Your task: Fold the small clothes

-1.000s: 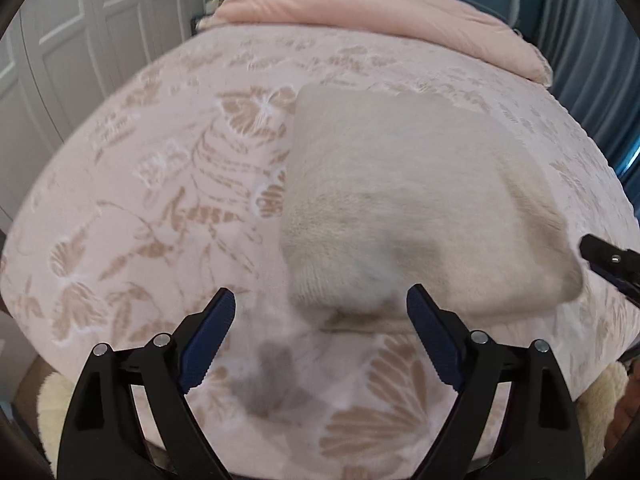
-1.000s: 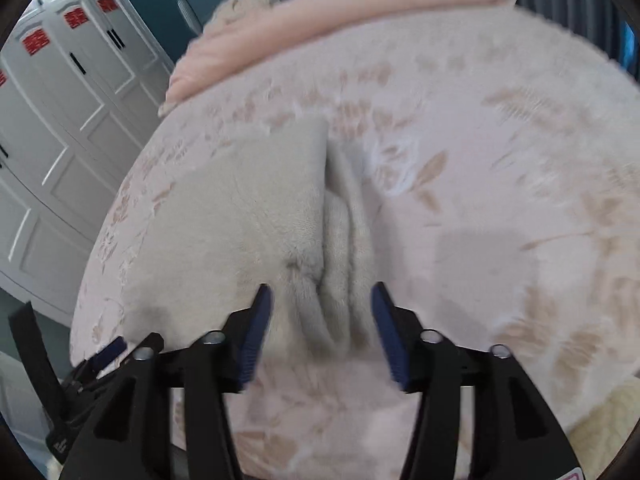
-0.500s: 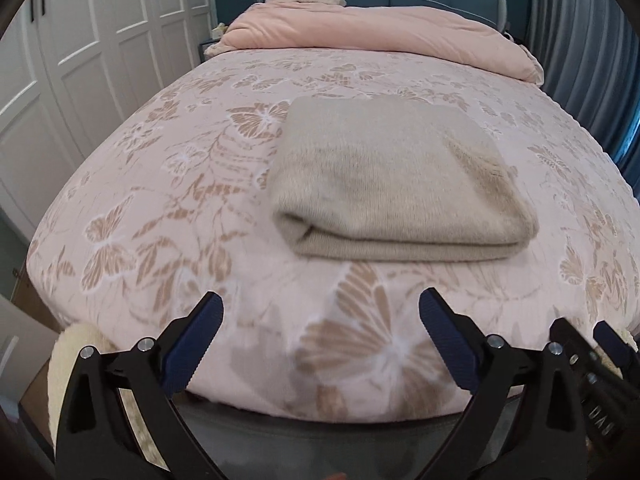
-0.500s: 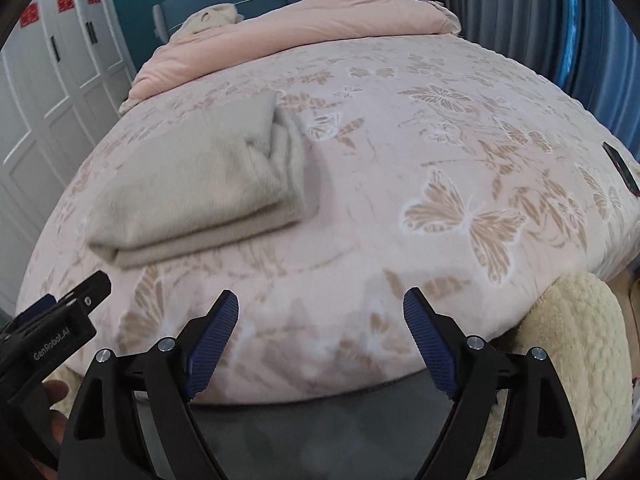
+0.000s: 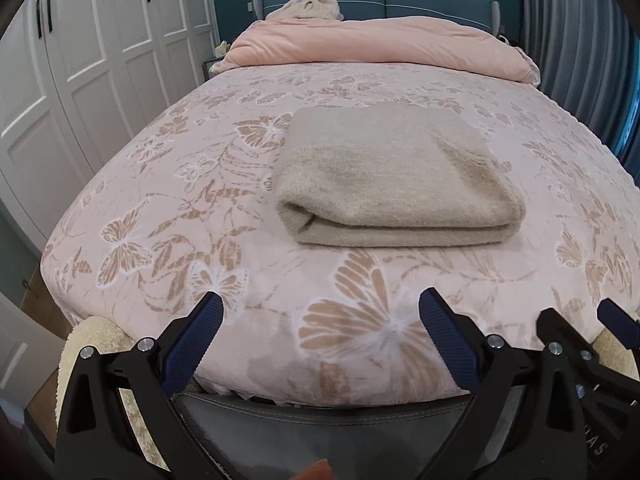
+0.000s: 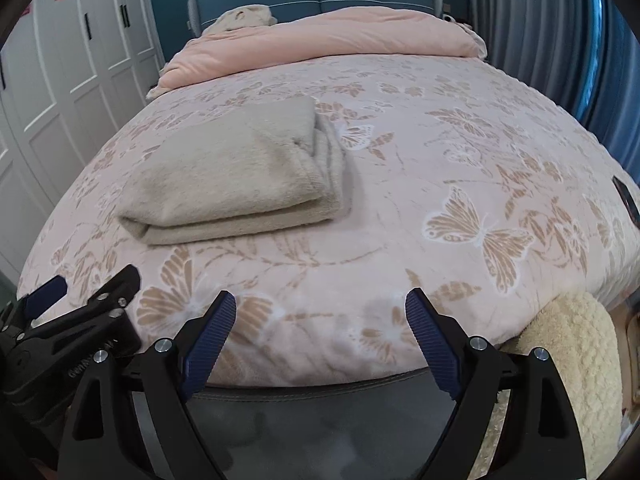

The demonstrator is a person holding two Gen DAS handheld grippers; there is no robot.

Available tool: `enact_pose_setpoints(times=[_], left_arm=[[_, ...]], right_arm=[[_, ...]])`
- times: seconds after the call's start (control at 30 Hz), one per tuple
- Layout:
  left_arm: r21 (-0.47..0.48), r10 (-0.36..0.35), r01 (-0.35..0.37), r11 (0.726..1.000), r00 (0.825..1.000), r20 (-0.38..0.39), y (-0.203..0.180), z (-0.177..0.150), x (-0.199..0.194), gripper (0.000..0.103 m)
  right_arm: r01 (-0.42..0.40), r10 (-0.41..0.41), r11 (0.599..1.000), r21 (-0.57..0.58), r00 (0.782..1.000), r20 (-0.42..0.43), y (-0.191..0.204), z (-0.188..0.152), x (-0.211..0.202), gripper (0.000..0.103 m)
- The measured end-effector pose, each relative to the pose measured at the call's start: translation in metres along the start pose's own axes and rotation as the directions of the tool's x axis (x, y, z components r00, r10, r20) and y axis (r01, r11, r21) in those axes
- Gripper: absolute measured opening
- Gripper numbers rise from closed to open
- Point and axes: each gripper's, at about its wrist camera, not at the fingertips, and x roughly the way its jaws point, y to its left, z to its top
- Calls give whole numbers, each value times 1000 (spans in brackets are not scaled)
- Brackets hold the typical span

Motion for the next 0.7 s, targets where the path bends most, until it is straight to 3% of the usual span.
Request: enact_pose_setpoints(times=[0.7], left_arm=[[-19, 28, -29, 999, 1000, -12, 1, -15, 3, 96]], right_arm=[[39, -39, 999, -24, 999, -26, 10, -8, 2, 85]])
